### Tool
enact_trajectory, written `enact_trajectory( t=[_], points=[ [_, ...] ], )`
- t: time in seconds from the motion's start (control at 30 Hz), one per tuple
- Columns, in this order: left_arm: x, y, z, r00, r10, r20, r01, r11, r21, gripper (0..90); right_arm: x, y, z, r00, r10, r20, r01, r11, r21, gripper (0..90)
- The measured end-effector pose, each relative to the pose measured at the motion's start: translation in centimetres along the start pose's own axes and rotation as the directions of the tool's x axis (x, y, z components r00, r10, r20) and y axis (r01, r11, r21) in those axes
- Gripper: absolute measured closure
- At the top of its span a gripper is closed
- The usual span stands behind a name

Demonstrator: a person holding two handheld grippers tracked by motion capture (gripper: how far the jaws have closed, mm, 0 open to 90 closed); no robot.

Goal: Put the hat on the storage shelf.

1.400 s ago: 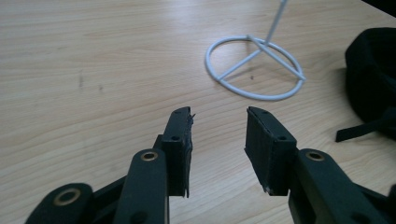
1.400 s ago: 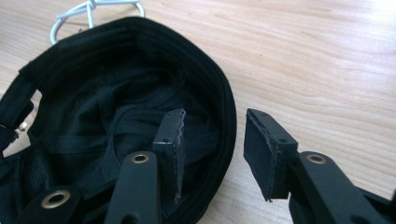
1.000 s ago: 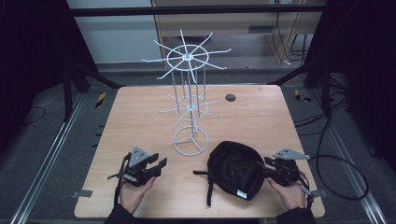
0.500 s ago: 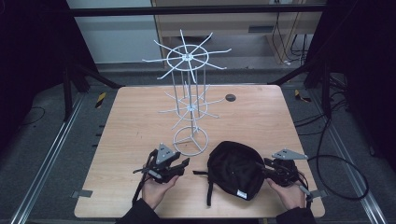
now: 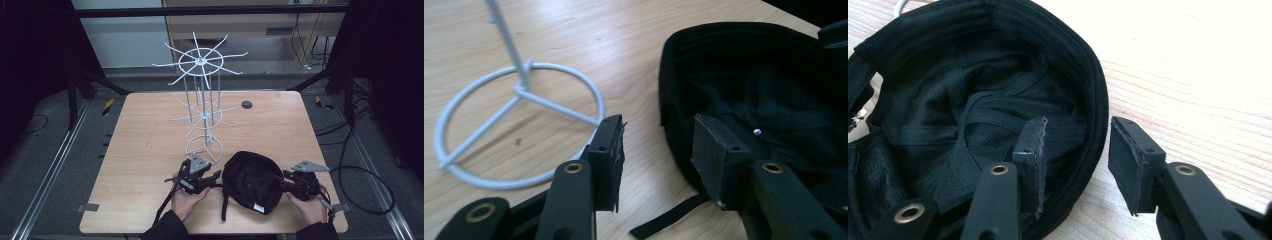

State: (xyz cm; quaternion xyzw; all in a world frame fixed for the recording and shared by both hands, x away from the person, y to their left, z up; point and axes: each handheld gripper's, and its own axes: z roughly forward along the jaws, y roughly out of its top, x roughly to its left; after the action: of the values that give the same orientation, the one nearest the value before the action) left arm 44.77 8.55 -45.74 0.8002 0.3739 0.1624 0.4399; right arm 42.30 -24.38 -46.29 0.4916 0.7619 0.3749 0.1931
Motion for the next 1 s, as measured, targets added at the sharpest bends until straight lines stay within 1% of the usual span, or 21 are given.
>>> enact_trajectory(
  t=[0.1,0.13,0.23,0.27,0.3,0.33,0.4,0.43,0.47,0.5,0.53,0.57,0.6,0.63,0.7,0.77,0.8,0.83,0.9,0.93,1.0],
  points=[
    [-0.7,-0.1,0.9,0.9997,0.021,-0.008,-0.021,0.9997,0.012,54.8,0.0,-0.1,0.1,1.0,0.003,0.001,-0.003,1.0,0.002,58.6],
    [-0.8,-0.1,1.2,0.9998,0.018,-0.01,-0.018,0.9997,0.016,54.9,0.0,-0.1,0.1,1.0,0.003,0.0,-0.003,1.0,0.003,58.5],
    [-0.8,-0.2,2.0,0.9997,0.023,-0.012,-0.023,0.9992,0.034,56.4,0.0,-0.1,0.1,1.0,0.001,-0.001,-0.001,1.0,0.007,58.6],
    [-0.8,-0.2,2.2,0.9997,0.024,-0.008,-0.024,0.9988,0.043,59.3,0.0,-0.1,0.1,1.0,0.003,-0.001,-0.003,1.0,0.007,58.6],
    [-0.7,-0.2,2.4,0.9997,0.022,-0.008,-0.022,0.9987,0.046,59.3,0.0,-0.1,0.1,1.0,0.003,-0.001,-0.003,1.0,0.007,58.6],
    [-0.7,-0.2,2.7,1.0,0.007,-0.001,-0.007,0.9989,0.047,60.7,0.0,-0.2,0.1,1.0,0.006,-0.002,-0.006,1.0,0.009,58.6],
    [-0.7,-0.2,3.1,0.9998,-0.005,0.019,0.004,0.9984,0.056,66.2,-0.1,-0.2,0.3,1.0,0.001,0.002,-0.001,1.0,0.013,58.8],
    [-0.7,-0.2,3.2,0.9998,-0.004,0.019,0.003,0.9983,0.059,68.3,-0.1,-0.2,0.3,0.9999,0.011,0.0,-0.011,1.0,0.018,59.2],
    [-0.8,-0.2,3.4,0.9997,-0.009,0.024,0.008,0.998,0.063,71.1,-0.2,-0.2,0.4,1.0,0.005,0.002,-0.005,1.0,0.02,59.8],
    [-0.8,-0.2,3.5,0.9997,-0.009,0.024,0.007,0.9975,0.071,75.0,-0.2,-0.3,0.5,0.9999,0.015,-0.003,-0.015,1.0,0.027,61.1],
    [-0.8,-0.3,3.7,0.9998,-0.011,0.017,0.009,0.9972,0.075,77.3,-0.2,-0.3,0.6,0.9998,0.021,-0.002,-0.021,0.999,0.032,62.4],
    [-0.8,-0.3,3.7,0.9998,-0.011,0.017,0.009,0.9972,0.075,78.8,-0.2,-0.3,0.6,0.9998,0.021,-0.002,-0.021,0.999,0.032,62.4],
    [-0.8,-0.3,3.9,0.9995,-0.027,0.018,0.025,0.9969,0.075,80.0,-0.3,-0.2,0.8,0.9998,0.022,0.0,-0.022,0.999,0.045,65.6],
    [-0.8,-0.3,3.9,0.9993,-0.032,0.019,0.031,0.9967,0.076,81.0,-0.3,-0.2,0.9,0.9996,0.029,0.003,-0.029,0.998,0.054,67.1],
    [-0.8,-0.3,3.9,0.9993,-0.034,0.019,0.032,0.9964,0.078,82.3,-0.4,-0.2,1.0,0.999,0.043,0.013,-0.044,0.996,0.072,70.1],
    [-0.8,-0.3,4.0,0.9992,-0.034,0.02,0.032,0.9962,0.081,83.0,-0.6,-0.1,1.1,0.9987,0.049,0.013,-0.05,0.995,0.082,72.5],
    [-0.8,-0.3,4.0,0.9994,-0.029,0.021,0.027,0.9961,0.084,83.2,-0.7,-0.1,1.1,0.9984,0.055,0.011,-0.056,0.995,0.082,74.2],
    [-0.9,-0.3,4.1,0.9991,-0.035,0.023,0.033,0.9963,0.08,83.4,-0.7,0.0,1.1,0.9983,0.056,0.014,-0.057,0.995,0.083,75.9],
    [-0.9,-0.3,4.2,0.9991,-0.034,0.025,0.032,0.9964,0.079,83.5,-0.8,0.2,1.0,0.9978,0.064,0.018,-0.065,0.995,0.071,78.6],
    [-1.0,-0.3,4.2,0.999,-0.036,0.027,0.034,0.9964,0.078,83.6,-0.7,0.4,0.8,0.9973,0.071,0.017,-0.072,0.996,0.06,79.5],
    [-1.1,-0.3,4.4,0.9989,-0.036,0.031,0.034,0.9962,0.08,83.7,-0.6,0.7,0.5,0.9979,0.058,0.028,-0.058,0.998,0.026,81.1]
  ],
)
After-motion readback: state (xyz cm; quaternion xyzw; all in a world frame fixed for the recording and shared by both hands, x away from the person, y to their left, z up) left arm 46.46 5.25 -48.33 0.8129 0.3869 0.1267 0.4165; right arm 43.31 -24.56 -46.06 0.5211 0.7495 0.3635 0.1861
